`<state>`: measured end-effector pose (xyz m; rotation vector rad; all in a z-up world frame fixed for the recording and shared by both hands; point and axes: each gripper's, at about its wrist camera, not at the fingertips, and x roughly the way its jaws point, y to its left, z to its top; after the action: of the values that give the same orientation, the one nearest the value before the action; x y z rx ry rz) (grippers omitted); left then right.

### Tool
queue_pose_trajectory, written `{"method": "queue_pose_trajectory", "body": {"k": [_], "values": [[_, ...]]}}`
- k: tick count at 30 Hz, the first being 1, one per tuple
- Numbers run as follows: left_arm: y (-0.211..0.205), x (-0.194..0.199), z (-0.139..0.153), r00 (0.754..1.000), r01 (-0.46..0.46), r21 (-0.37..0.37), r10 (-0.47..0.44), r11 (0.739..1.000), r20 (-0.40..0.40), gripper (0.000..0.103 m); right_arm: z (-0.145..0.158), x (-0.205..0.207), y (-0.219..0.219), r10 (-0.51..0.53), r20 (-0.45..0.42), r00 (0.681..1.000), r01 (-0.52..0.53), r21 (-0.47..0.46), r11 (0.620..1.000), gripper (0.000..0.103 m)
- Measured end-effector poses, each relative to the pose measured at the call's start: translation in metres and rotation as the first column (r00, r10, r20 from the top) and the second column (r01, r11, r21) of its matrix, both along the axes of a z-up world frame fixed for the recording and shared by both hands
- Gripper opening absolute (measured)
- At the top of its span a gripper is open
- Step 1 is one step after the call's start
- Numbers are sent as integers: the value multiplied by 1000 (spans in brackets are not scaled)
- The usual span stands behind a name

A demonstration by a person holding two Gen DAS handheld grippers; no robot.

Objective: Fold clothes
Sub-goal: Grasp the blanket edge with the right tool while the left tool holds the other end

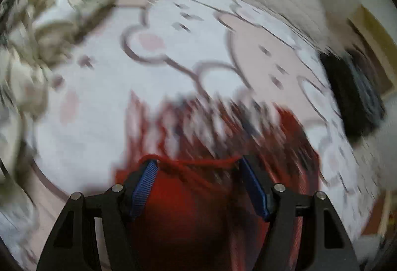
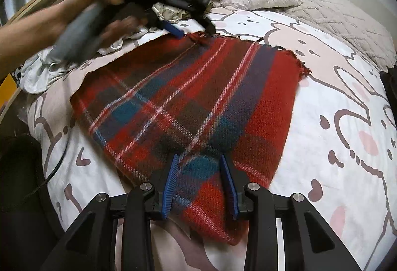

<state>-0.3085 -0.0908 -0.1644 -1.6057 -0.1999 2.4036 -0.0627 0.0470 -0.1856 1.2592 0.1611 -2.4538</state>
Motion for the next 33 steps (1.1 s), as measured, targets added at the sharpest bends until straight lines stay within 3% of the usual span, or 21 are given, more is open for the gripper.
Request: {"method": "queue_pose_trajectory", "body": {"k": [5,9,11,14,16,17,18,19,20,22,24,25,26,27,29,31,33], "values": [[-29,-22,44,988,-92,-122,75,988,-137,68,-1,-1,0,5,2,1000,-5,-2,1000,35],[-30,19,78,967,-12,-220,-45,975,-251,68,-2,-2,1,3,-6,1000,-3,-11,1000,38],[-21,56,85,940,68,-320,-168,945,-296,68,4,-1,0,8,-14,1000,-8,0,1000,38],[-5,115,84,883,179,-449,-344,876,-320,68,32,17,6,0,-110,994,3,29,1000,38],[5,151,78,851,230,-495,-420,838,-315,68,41,36,6,35,-181,983,-9,143,990,40],[9,168,74,837,251,-510,-449,823,-313,68,46,45,6,55,-214,975,-11,202,979,55],[12,186,69,824,270,-519,-474,811,-312,68,46,55,5,90,-253,963,-12,296,955,67],[16,202,64,809,286,-531,-498,797,-312,68,43,68,2,143,-297,944,-15,395,919,89],[22,216,59,791,300,-551,-526,778,-311,68,39,80,-1,201,-335,921,-13,489,872,92],[34,240,46,750,325,-606,-588,726,-302,68,21,105,-9,352,-343,871,-34,672,740,92],[47,256,30,715,345,-670,-647,658,-267,69,-2,121,-13,449,-305,840,-48,782,622,92],[52,260,21,703,343,-706,-668,619,-244,69,-13,129,-16,494,-281,823,-52,829,557,92],[56,260,13,701,338,-728,-676,596,-228,69,-23,131,-17,510,-261,820,-48,856,515,92],[58,258,8,703,338,-736,-677,587,-218,68,-33,132,-19,523,-240,817,-44,880,473,92],[61,254,1,708,338,-744,-676,576,-202,69,-45,128,-23,536,-233,811,-25,903,430,92],[62,250,4,713,349,-720,-669,599,-211,68,-52,123,-28,544,-234,806,-3,917,398,92],[61,251,13,701,381,-676,-673,631,-233,68,-54,115,-33,541,-236,807,12,923,385,92]]}}
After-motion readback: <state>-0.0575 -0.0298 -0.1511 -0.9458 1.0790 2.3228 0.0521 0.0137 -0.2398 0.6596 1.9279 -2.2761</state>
